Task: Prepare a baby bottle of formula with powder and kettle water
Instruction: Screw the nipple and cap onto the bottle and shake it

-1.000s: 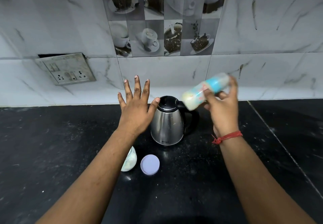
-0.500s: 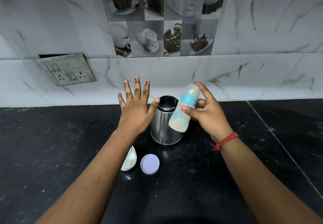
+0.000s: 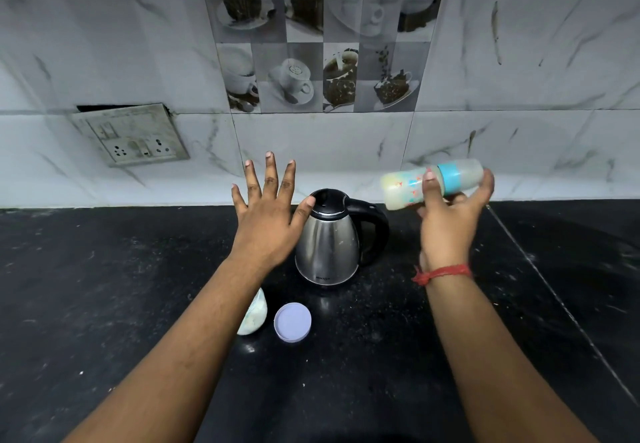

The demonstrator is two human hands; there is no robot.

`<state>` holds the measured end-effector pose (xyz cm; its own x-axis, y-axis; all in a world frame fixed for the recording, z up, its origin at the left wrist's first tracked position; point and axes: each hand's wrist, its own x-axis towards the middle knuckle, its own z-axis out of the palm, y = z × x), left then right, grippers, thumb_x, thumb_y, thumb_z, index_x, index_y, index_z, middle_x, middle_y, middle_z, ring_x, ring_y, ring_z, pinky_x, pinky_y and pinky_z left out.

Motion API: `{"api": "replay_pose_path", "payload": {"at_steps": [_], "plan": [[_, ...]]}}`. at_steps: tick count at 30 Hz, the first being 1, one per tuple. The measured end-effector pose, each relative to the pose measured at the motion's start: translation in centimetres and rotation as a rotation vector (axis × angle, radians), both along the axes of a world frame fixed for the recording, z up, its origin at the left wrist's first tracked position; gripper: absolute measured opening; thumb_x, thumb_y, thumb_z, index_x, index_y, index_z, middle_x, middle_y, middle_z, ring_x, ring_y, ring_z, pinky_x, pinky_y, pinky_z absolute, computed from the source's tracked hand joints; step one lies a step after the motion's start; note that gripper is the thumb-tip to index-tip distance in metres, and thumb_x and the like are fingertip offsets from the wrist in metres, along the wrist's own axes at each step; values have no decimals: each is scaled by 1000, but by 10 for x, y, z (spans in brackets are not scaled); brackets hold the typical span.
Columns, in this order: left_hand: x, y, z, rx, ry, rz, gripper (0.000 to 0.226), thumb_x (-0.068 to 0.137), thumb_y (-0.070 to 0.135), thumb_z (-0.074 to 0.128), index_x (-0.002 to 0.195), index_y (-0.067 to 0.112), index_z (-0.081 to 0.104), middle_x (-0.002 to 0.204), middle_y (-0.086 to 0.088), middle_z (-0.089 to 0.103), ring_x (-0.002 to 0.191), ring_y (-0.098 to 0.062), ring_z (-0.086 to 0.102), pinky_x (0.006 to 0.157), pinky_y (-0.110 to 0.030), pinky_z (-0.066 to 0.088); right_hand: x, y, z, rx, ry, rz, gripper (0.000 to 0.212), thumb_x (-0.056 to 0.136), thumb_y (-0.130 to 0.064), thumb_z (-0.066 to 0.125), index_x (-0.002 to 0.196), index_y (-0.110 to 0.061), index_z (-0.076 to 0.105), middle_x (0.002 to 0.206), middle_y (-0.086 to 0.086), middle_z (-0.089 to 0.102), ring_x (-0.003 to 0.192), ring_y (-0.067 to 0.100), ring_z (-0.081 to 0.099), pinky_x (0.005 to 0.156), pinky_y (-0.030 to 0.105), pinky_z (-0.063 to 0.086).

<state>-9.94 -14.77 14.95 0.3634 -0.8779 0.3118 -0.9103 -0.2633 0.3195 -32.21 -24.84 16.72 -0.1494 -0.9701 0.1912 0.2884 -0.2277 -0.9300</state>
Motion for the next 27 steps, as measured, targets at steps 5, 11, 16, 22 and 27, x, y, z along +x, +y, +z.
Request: {"api": "replay_pose_path", "payload": {"at_steps": [5, 11, 16, 22, 27], "plan": [[-5, -1, -1, -9, -19, -21, 83, 92, 79, 1, 163, 37, -8, 171, 1, -25, 154, -28, -32, 122, -63, -10, 16, 20, -25, 13, 397, 458, 81, 80, -16, 83, 139, -52, 41, 107, 5, 74, 100, 24, 73, 94, 51, 57], [-4, 7, -5, -7, -11, -5, 85, 91, 81, -2, 163, 36, -7, 171, 0, -22, 155, -30, -29, 122, -65, -8, 7, 21, -19, -49, 198, 180, 79, 88, -15, 76, 147, -40, 28, 121, 0, 65, 105, 16, 71, 96, 51, 56], [-13, 9, -16, 12, -11, -19, 83, 91, 79, -1, 163, 37, -7, 171, 1, -24, 154, -29, -30, 123, -64, -9, 2, 34, -38, 6, 348, 441, 73, 84, -21, 80, 132, -59, 39, 115, 2, 70, 104, 19, 72, 95, 53, 56], [-29, 23, -51, 86, 4, -29, 82, 93, 76, 1, 164, 36, -4, 171, 3, -23, 155, -29, -30, 122, -63, -10, -6, 41, -56, 82, 325, 429, 79, 70, -45, 81, 135, -57, 39, 114, 2, 72, 103, 17, 72, 90, 50, 59], [-43, 35, -84, 145, -5, -47, 82, 94, 75, 2, 164, 34, 0, 172, 1, -19, 156, -30, -27, 122, -64, -8, -15, 45, -82, 121, 448, 455, 95, 74, -38, 82, 150, -44, 26, 116, -1, 69, 103, 13, 71, 94, 46, 57]]}}
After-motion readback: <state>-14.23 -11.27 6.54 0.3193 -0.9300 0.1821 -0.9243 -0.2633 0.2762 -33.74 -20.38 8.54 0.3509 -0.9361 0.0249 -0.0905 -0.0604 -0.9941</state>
